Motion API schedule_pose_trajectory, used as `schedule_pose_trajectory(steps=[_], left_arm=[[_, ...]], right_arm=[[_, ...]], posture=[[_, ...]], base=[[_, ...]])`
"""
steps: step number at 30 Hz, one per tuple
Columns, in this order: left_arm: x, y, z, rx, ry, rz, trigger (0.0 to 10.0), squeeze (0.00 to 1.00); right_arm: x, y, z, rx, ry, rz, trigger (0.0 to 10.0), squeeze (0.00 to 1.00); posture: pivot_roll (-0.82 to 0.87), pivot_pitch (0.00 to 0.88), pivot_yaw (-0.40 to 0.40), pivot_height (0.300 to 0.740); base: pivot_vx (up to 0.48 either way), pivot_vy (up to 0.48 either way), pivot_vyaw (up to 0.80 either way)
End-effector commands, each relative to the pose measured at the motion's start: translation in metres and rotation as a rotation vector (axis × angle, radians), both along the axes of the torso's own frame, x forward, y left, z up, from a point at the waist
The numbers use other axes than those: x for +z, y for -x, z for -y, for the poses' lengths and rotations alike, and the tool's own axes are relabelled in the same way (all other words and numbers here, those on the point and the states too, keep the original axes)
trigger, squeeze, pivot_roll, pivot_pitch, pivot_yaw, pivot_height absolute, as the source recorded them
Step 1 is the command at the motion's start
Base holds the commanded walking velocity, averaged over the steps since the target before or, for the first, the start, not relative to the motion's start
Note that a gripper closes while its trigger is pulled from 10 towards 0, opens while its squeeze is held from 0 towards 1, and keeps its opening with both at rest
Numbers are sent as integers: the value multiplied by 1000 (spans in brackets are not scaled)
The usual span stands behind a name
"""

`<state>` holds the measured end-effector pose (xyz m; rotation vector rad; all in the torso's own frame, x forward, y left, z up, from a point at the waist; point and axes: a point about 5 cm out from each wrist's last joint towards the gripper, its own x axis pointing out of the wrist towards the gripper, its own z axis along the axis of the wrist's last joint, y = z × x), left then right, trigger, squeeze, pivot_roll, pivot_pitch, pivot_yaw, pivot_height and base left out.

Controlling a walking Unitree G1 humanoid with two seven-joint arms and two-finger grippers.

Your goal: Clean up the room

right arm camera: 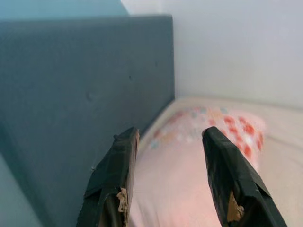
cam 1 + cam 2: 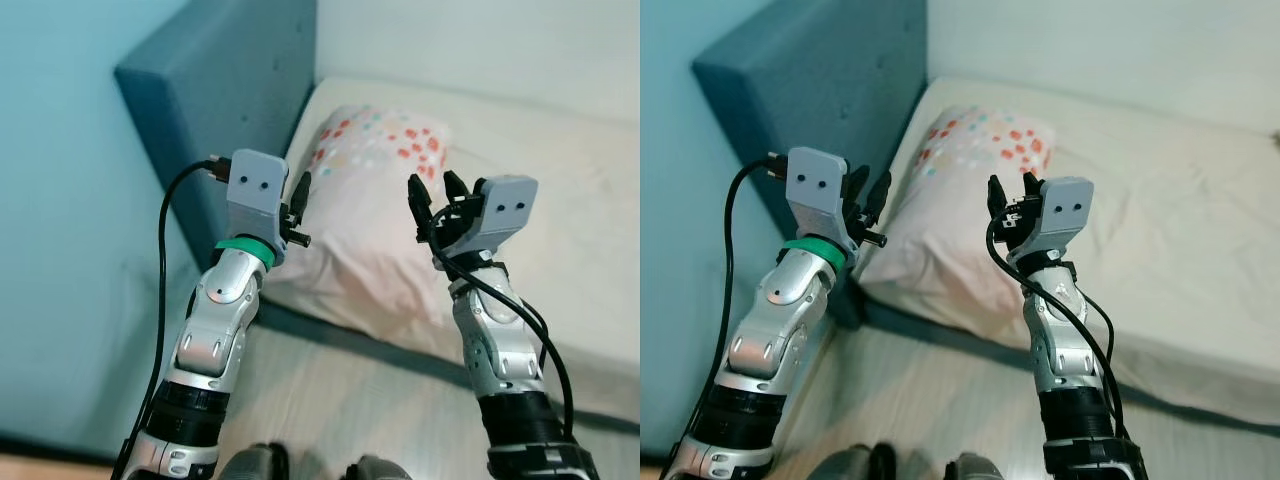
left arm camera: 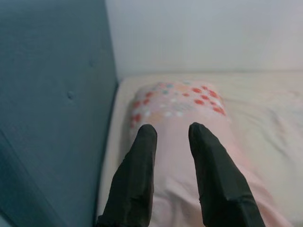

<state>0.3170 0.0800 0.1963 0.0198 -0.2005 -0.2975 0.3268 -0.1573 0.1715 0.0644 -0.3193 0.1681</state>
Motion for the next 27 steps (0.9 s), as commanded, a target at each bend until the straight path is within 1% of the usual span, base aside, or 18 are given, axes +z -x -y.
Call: schedule_pose_trajectory(steps=[1,5,8,19,27], left_arm=[[0,1,3,-16,4,1,10000,0],[0,1,3,-16,6,1,10000,0],[0,1,3,-16,6,0,10000,0],[-6,-2,3,-21,54,-72,10000,0],[-8,-3,3,-17,53,-86,10000,0]], right_arm=[[-2,1,5,-18,-5,-8,10000,0],[-3,0,5,-20,-5,-14,10000,0],[-3,0,5,-21,-5,-16,10000,0],[-4,-3,7,-22,-19,-28,10000,0],[-3,-4,7,-17,-20,-29,10000,0]], posture=[[-70,35,37,740],[-70,34,36,740],[-70,34,36,740],[-73,25,33,740],[-74,18,32,740]], base=[[-375,0,0],[-370,0,0],[-318,0,-450],[0,0,-800],[0,0,-800]])
